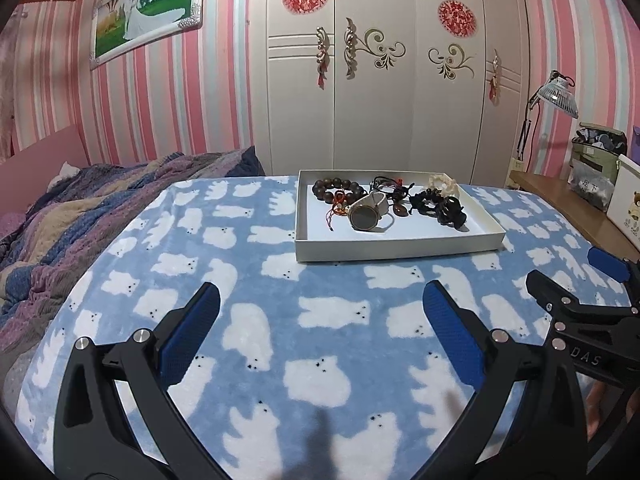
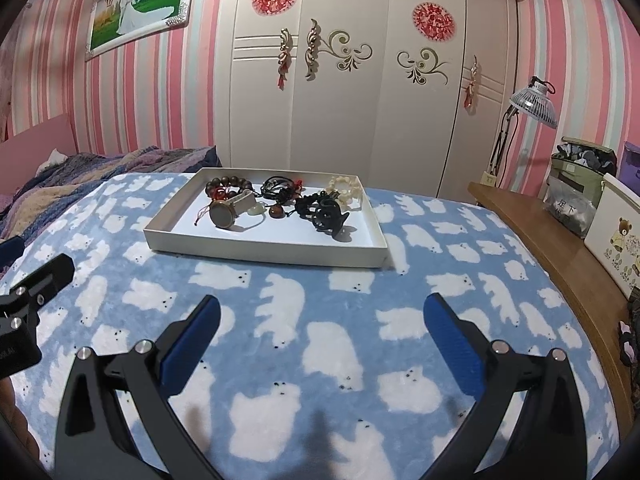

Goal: Organize jewelry

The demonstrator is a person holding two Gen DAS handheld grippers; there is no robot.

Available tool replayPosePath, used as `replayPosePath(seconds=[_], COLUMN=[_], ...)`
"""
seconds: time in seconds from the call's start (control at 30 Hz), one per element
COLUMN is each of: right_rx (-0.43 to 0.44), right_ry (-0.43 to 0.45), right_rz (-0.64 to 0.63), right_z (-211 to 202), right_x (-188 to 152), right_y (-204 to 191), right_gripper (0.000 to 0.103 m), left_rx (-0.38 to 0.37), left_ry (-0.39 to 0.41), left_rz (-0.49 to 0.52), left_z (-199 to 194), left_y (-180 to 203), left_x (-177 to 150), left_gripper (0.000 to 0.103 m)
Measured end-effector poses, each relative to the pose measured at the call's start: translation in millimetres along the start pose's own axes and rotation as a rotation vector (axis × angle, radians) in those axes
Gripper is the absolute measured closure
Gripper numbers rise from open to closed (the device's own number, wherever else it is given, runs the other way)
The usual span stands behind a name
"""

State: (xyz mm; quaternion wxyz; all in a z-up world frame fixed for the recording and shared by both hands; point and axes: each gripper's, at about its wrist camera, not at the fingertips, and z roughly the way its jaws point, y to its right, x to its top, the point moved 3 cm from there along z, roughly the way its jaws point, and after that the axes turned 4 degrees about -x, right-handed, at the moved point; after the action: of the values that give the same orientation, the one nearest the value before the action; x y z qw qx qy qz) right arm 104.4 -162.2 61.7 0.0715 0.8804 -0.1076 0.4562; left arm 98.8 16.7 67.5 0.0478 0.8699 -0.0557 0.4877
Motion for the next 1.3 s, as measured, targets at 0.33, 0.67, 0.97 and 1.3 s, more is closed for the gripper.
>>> replayPosePath(seconds=[0.33,0.67,0.97,1.3], right_rx=[-0.005,-0.005,-0.005,-0.016], right_ry=[-0.005,-0.005,-0.006,-0.004], right_rz=[0.008,0.008,0.008,0.003], right_z=[2.0,1.9,2.0,2.3], right_x=[-1.4,-1.3,-1.6,-2.2], right_y=[1.9,1.9,1.9,2.4], right_gripper=[0.002,0.002,0.002,0.002], left_rx=[0.000,0.003,0.012,0.013], left_ry=[0.003,0.001,0.007,0.007], left_rz=[0.008,0.008,0.015,0.017], left_z=[-1.0,-0.7,-2.6,-1.6], left_y=[0.7,-0.7,0.6,0.8], left_x=[-0.3,-0.4,-0.1,0.0], left_gripper=[0.003,0.003,0.003,0.003])
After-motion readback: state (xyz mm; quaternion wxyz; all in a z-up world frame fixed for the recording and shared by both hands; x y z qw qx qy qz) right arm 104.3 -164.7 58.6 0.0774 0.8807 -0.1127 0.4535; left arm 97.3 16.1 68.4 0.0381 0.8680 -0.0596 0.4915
